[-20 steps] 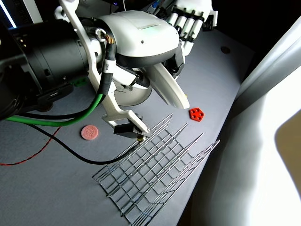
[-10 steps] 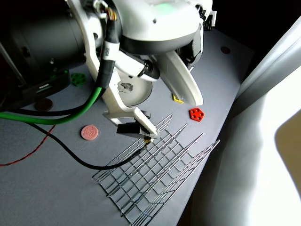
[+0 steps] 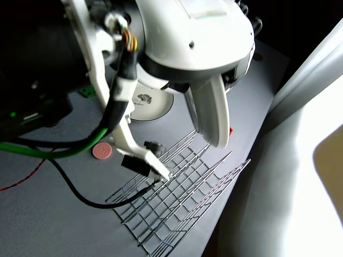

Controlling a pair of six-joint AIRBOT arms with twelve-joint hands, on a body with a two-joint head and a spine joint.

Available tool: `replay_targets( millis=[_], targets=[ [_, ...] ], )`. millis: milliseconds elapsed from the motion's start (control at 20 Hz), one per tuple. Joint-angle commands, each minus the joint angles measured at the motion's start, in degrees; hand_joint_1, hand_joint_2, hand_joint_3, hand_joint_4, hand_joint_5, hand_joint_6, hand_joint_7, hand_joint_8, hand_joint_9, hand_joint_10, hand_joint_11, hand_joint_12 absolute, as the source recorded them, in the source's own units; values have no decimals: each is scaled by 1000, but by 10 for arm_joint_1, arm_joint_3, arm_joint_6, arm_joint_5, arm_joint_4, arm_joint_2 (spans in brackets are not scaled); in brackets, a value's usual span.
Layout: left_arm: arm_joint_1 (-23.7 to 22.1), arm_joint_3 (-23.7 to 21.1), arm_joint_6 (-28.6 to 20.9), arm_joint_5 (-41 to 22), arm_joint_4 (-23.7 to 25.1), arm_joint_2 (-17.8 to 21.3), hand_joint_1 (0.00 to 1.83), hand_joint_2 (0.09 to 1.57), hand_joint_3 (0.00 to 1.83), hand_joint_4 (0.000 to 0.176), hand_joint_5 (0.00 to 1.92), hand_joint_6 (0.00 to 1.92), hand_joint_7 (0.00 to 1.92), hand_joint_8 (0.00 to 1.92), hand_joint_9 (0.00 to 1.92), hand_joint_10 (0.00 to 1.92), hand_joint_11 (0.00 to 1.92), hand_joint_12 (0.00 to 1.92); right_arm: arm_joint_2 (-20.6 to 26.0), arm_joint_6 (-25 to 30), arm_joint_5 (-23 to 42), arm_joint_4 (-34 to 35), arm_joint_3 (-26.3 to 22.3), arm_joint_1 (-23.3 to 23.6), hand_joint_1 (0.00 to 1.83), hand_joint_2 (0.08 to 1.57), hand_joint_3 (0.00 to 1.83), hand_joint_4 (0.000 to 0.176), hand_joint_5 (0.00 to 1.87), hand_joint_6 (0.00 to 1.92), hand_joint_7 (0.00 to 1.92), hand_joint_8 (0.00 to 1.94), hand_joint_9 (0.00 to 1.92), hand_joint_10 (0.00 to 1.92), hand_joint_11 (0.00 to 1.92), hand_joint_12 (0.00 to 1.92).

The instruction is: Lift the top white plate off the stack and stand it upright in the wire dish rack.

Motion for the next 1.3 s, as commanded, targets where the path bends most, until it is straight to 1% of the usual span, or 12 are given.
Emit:
replay_targets(
  millis=[0,50,150,200,250,350,550,800,900,950,1100,1250],
  targets=[
    [-12,0,0,-27,-51,6,301,1047,1,0,48,2,62,2,51,2,0,223,8,7,8,55,4,14,1497,1049,2,0,939,988,1132,505,1145,652,980,1355],
    [-12,0,0,-25,-50,6,309,1052,2,0,39,1,50,2,34,4,0,133,8,13,6,55,6,14,1500,1030,0,0,973,941,1196,382,1213,540,1030,1285],
    [-12,-2,-2,-25,-51,6,310,1053,2,0,38,0,48,2,31,5,0,118,8,32,-1,56,10,15,1501,1029,0,0,972,942,1197,380,1218,532,1034,1280],
    [-12,-2,-2,-28,-51,6,280,1049,0,0,41,0,48,0,41,2,0,168,9,42,-5,56,12,17,1491,1086,0,0,861,1064,1049,602,1063,770,913,1417],
    [-12,-1,-2,-28,-50,6,285,1052,1,0,46,1,52,1,44,1,0,166,10,53,-9,56,14,18,1499,1045,0,0,940,979,1162,451,1159,632,1000,1329],
    [-12,-1,-4,-29,-51,7,289,1051,0,0,48,1,54,2,46,2,0,163,13,99,-16,52,22,21,1488,1114,0,0,787,1153,976,763,976,889,866,1485],
    [-12,-1,-8,-27,-53,7,262,1069,3,0,29,0,32,0,23,0,0,93,19,174,-38,37,32,25,1486,1126,0,0,775,1192,950,813,942,934,818,1543],
    [-12,-1,-11,-28,-58,7,233,1055,2,0,34,0,36,0,32,0,0,158,23,254,-46,7,33,35,1482,1147,0,0,743,1235,852,928,927,989,786,1591],
    [-12,-2,-15,-29,-58,8,247,1054,2,0,47,2,52,3,40,1,0,193,26,291,-49,-1,35,40,1483,1143,0,0,724,1219,857,912,959,978,805,1574],
    [-12,-2,-15,-28,-58,8,228,1066,3,0,29,2,36,2,20,1,0,144,28,309,-50,-6,37,43,1494,1078,0,0,840,1084,996,723,1127,734,966,1391],
    [-12,-2,-20,-26,-59,8,228,1071,2,0,18,0,16,0,2,0,0,110,30,342,-52,-26,40,52,1484,1128,0,0,761,1171,887,852,984,937,853,1519],
    [-11,-2,-21,-25,-59,9,247,1060,0,0,11,0,16,0,8,0,0,127,35,370,-62,-31,46,54,1483,1133,0,0,757,1232,878,864,956,935,847,1513]
  ],
)
